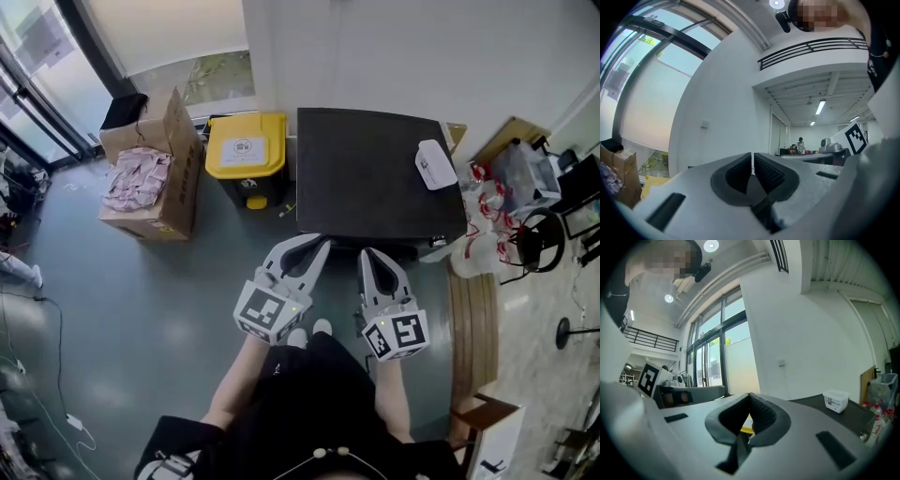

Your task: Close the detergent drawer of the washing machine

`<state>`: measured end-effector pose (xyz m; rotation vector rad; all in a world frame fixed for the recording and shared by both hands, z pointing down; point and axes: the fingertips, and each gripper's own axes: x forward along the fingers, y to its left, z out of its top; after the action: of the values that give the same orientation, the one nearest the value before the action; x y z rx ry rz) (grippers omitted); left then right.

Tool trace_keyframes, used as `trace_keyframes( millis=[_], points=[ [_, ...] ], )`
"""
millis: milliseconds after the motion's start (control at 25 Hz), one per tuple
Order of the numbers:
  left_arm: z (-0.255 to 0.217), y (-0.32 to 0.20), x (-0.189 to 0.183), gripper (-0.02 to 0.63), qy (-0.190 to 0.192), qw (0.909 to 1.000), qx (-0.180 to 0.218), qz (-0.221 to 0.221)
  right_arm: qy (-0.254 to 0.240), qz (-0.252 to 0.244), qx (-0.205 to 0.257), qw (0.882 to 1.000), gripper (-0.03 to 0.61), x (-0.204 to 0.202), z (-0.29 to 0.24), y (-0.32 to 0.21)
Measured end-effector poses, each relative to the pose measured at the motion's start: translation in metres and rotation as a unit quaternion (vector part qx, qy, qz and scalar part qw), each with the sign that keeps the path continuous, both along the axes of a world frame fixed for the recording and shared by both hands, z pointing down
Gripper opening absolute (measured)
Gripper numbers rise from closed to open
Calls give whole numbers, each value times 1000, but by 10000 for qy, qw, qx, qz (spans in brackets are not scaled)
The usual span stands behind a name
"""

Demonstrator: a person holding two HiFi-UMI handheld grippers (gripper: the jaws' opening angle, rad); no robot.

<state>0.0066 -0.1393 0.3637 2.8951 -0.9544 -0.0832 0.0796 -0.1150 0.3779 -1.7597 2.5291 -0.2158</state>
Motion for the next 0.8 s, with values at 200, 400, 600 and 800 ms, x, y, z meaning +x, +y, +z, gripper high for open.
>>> trace_keyframes(
  millis=[200,400,600,800],
  points=[
    [-13,5,-5,21,200,9996,-81,-199,-11,12,124,9999,3,7,-16,12],
    [-27,14,-2,21,259,9993,72,-260,10,-7,242,9997,3,10,-27,17],
    [-36,20,4,21,277,9991,171,-268,157,-10,395,9991,3,13,-37,22],
    [-40,25,5,21,291,9987,217,-352,91,-1,419,9991,3,21,-42,26]
  ],
)
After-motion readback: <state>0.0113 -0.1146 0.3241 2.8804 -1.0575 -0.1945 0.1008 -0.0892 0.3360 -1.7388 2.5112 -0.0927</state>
